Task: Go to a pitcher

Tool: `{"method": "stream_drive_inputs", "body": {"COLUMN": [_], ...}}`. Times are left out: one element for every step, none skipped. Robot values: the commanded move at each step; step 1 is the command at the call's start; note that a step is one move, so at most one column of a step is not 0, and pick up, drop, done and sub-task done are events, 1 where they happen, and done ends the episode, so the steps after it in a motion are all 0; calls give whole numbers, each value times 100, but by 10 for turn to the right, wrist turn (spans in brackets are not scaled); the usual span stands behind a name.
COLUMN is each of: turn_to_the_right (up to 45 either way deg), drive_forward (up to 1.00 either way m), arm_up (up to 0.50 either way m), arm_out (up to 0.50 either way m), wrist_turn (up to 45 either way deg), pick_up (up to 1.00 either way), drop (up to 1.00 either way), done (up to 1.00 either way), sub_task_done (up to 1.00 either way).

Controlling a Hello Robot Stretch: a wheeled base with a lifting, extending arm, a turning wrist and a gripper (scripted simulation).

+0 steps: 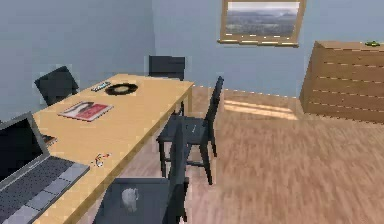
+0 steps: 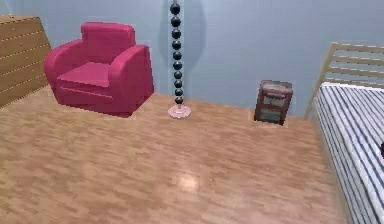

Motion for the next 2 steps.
{"method": "stream_drive_inputs", "body": {"turn_to_the_right": [-210,0], "drive_forward": [0,0], "arm_up": [0,0], "arm_out": [0,0], "wrist_turn": [0,0], "pick_up": [0,0], "drop": [0,0], "done": [0,100], "sub_task_done": [0,0]}}
